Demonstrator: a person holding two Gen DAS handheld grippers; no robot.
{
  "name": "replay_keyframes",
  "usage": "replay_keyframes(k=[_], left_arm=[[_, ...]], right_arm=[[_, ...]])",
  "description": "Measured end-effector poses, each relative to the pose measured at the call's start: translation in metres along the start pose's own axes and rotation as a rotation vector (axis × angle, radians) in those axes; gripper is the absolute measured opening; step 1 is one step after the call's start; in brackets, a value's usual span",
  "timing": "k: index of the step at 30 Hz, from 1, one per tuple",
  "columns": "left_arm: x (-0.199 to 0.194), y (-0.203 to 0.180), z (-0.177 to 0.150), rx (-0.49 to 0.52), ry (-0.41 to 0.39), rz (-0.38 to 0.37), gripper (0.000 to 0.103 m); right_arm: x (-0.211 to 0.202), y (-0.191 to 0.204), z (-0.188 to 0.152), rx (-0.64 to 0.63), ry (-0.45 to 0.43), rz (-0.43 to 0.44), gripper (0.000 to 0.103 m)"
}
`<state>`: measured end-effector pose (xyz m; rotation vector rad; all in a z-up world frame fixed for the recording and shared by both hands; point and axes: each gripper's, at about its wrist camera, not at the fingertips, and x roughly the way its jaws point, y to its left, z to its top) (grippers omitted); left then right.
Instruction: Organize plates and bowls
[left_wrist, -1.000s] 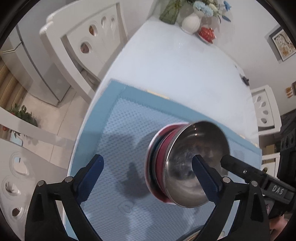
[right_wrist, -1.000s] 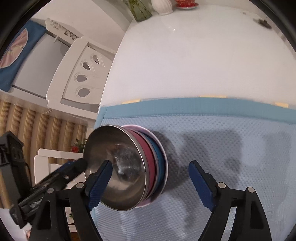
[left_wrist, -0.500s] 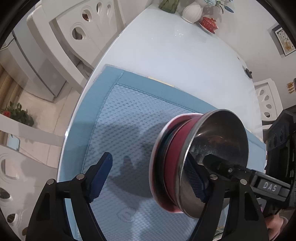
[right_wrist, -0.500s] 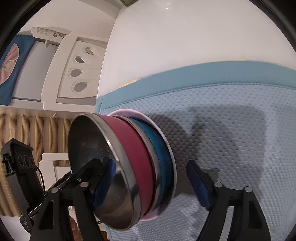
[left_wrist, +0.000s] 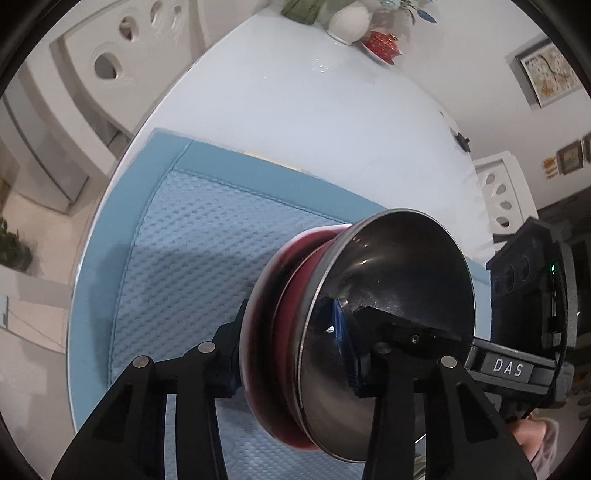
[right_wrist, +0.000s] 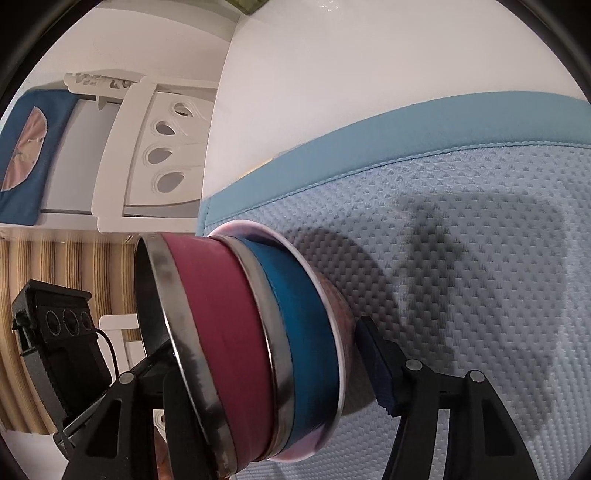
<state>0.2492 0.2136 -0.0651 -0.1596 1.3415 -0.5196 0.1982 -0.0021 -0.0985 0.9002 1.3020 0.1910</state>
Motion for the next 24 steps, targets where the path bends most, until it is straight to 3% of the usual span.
replay_keyframes(k=[8,24], left_arm=[[0.000,-0.008,0.001,0.026,0.001,0.019,0.038],[-0.021,-0.016,-0.001,0.042,-0.032,0.026,0.037]], right_arm=[[-0.001,0.011,0.001,-0.033,0.001,-0.046,0.060],[-0.019,0.021,-0.004,-0.023,-0.035,-0.031,0.057]])
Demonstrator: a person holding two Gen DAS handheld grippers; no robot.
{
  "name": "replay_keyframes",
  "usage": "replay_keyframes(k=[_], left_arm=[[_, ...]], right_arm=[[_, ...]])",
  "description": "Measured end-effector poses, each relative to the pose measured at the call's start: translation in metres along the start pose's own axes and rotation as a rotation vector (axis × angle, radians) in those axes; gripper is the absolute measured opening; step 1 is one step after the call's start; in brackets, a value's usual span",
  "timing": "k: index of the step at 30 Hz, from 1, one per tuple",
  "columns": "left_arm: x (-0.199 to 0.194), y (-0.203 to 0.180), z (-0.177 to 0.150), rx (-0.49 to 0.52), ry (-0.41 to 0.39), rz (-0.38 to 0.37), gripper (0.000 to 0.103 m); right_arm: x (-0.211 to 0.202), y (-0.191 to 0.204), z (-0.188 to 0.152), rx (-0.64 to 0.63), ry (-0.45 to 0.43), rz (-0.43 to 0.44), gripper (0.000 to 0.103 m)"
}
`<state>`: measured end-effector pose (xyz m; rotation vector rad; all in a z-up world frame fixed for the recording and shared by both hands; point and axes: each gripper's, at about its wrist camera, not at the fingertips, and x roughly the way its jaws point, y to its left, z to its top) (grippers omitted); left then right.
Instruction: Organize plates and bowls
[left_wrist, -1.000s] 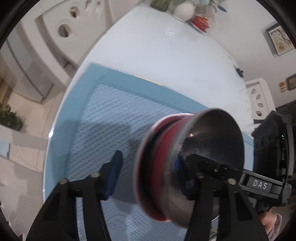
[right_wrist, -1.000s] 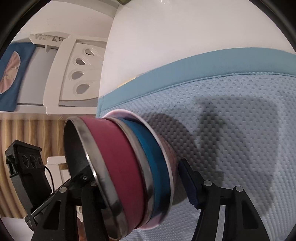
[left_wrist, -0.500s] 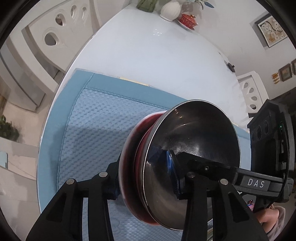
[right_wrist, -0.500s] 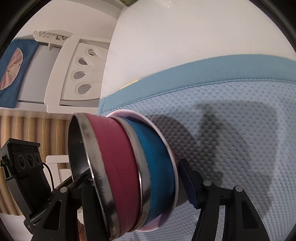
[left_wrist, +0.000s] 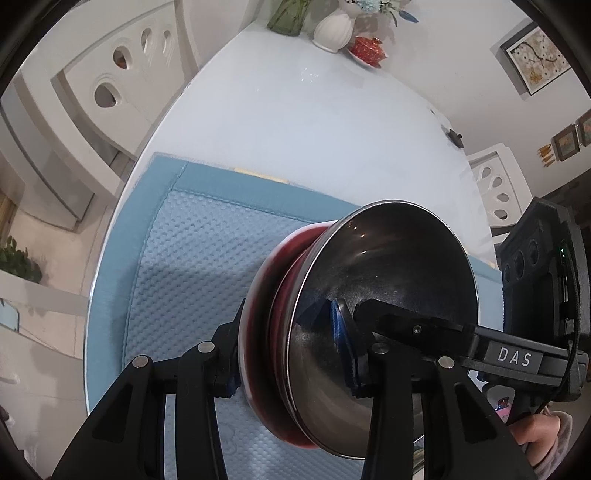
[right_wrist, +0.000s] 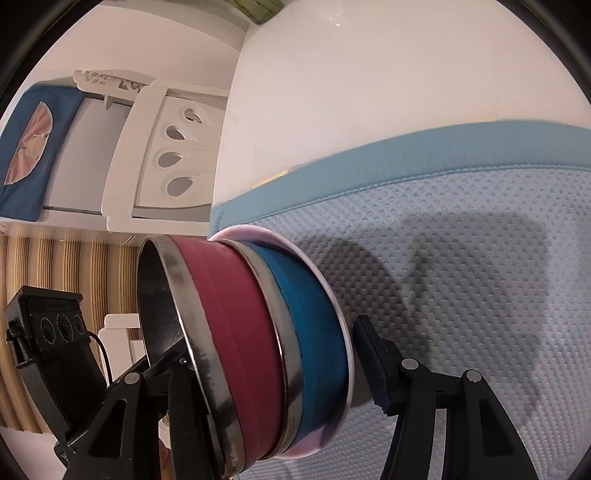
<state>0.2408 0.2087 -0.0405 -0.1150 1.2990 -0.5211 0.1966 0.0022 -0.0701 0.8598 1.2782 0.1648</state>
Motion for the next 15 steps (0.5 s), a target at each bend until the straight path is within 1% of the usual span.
replay_keyframes(k=[10,15], left_arm=[[-0.019,-0.014,-0.006,0.013,-0.017,-0.016,0.037],[-0.029,-0.026,-0.010,0.033,-0.022,-0.023,0.037]], right_arm=[[-0.022,0.007,-0.010,0.013,-0.022,0.000,0.057],[-0.038,0.006,-0.022,0.046,-0.041,0.012,0.056]])
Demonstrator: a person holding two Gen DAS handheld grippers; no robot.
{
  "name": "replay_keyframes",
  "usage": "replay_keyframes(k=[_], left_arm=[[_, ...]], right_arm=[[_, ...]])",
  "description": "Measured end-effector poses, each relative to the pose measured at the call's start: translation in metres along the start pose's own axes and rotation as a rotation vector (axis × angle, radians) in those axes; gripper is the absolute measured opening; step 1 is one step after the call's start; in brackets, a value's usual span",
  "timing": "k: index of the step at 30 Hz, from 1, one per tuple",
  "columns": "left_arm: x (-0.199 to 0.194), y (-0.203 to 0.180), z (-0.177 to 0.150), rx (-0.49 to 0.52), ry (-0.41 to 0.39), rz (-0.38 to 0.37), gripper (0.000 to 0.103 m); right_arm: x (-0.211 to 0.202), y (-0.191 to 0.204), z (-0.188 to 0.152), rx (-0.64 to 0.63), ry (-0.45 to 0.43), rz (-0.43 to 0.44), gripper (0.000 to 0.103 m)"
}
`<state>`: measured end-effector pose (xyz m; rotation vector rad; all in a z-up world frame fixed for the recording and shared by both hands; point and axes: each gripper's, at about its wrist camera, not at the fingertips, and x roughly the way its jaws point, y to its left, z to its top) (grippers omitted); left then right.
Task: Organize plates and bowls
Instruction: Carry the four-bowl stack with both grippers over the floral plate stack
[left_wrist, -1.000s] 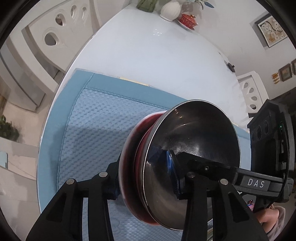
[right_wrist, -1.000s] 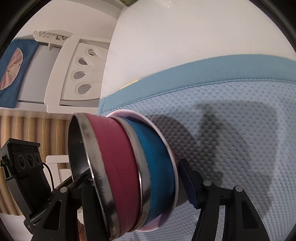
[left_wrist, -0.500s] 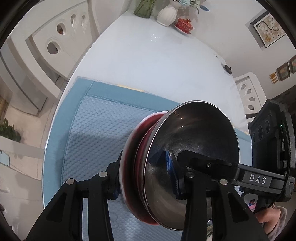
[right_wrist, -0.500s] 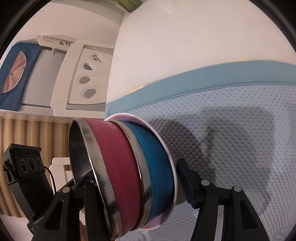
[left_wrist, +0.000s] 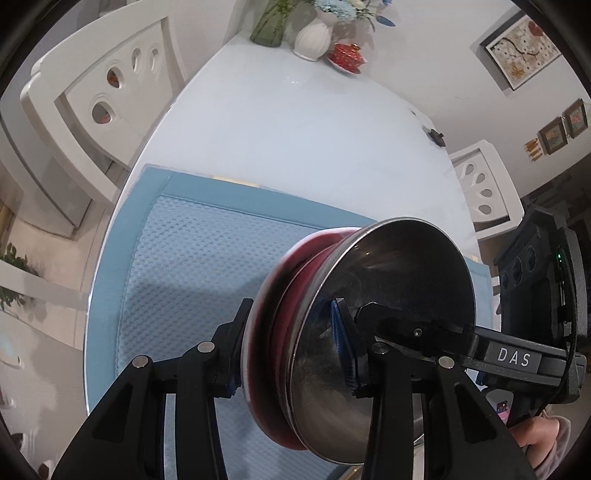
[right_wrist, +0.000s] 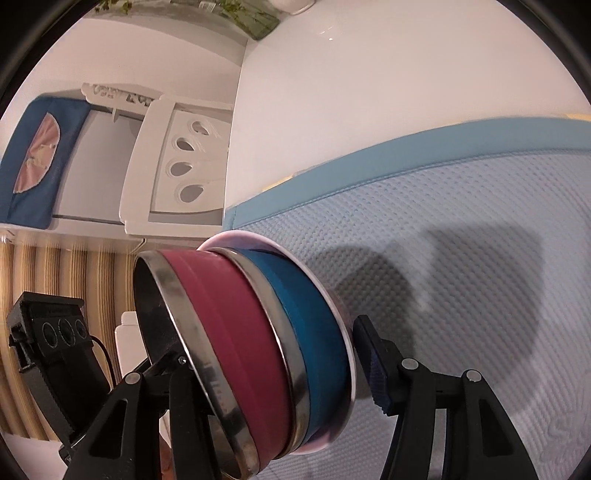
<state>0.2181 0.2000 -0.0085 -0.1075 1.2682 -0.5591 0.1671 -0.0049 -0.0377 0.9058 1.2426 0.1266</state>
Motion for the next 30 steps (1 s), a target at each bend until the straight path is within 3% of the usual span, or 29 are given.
replay_keyframes(k=[12,30], left_arm=[[-0.020,-0.038,-0.037,0.005,0.029,-0.012,0.037],[-0.044,-0.080,-0.139,0.002,0.032,0.002,0.037]], right_arm=[[-0.058,-0.013,-0.042,0.067,-0.047,0.014,0.056],[-0.113,-0.052,-0.132,0.031,-0.021,0.007,0.056]])
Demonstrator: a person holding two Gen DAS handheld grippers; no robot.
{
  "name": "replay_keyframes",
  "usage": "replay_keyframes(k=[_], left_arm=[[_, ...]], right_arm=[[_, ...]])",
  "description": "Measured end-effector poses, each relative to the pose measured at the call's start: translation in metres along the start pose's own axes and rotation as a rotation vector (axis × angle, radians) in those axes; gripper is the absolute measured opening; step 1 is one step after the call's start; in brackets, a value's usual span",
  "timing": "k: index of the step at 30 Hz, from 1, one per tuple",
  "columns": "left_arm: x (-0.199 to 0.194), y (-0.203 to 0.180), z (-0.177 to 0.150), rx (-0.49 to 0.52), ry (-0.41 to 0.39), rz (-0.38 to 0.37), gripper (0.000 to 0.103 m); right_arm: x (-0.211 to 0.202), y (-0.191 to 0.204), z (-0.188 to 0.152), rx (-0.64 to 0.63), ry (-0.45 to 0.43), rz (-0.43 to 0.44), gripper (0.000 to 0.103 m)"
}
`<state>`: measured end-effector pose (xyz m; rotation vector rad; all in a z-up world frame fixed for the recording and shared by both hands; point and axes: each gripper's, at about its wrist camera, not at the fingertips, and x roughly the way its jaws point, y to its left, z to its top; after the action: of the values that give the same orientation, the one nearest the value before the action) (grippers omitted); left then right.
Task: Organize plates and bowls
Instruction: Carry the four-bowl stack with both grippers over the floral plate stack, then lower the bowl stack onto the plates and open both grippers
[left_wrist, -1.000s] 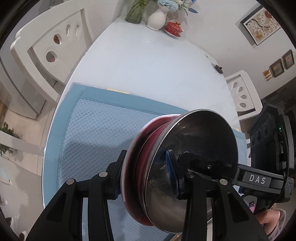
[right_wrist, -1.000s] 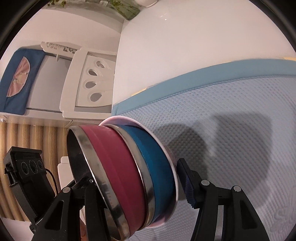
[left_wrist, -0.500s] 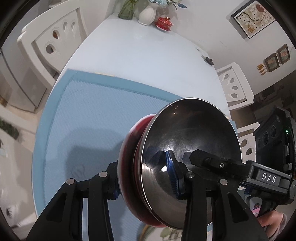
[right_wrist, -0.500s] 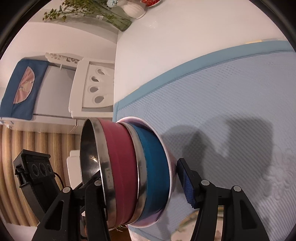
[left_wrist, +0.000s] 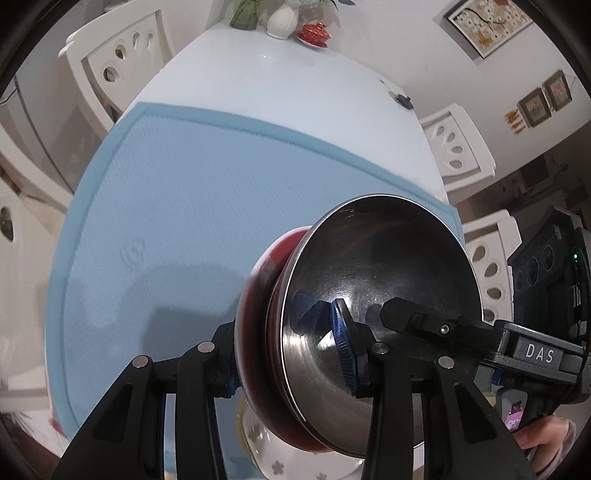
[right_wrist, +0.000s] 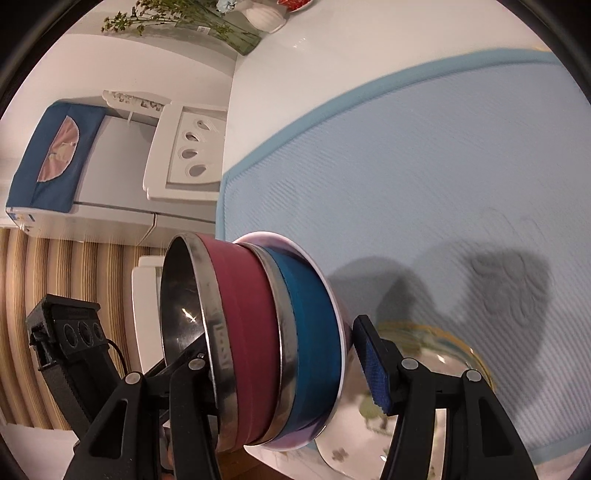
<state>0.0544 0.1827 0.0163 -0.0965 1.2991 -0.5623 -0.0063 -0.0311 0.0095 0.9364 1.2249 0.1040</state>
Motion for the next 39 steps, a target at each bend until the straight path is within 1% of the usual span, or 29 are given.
replay_keyframes(k=[5,11,18,25,29,34,39], left_arm=[[0.001,-0.010,-0.028,0.005,0.014,-0.006,0.037],[0.008,-0.013,-0.057,0.009,0.042,-0.027,0.037],[0.022,-0.015,-0.087,0.020,0.071,-0.023,0.037],[0.030,-0.010,-0.098,0.009,0.078,-0.036,0.037],[0.035,-0.009,-0.101,0.018,0.084,-0.031,0.037],[0.039,-0.012,-0.103,0.031,0.084,-0.026,0.039],[0.037,-0.015,-0.107,0.071,0.085,-0.012,0.038]], right_arm=[[-0.010,-0.018,-0.025,0.010,0.005,-0.003,0.056],[-0.019,-0.038,-0.052,0.017,0.014,-0.006,0.056],[-0.015,-0.063,-0.081,0.025,0.039,-0.038,0.056],[-0.009,-0.076,-0.095,0.003,0.040,-0.049,0.056],[-0.007,-0.080,-0.100,0.002,0.034,-0.041,0.056],[-0.002,-0.080,-0.102,-0.009,0.033,-0.072,0.056],[-0.001,-0.073,-0.103,-0.059,0.015,-0.108,0.056]])
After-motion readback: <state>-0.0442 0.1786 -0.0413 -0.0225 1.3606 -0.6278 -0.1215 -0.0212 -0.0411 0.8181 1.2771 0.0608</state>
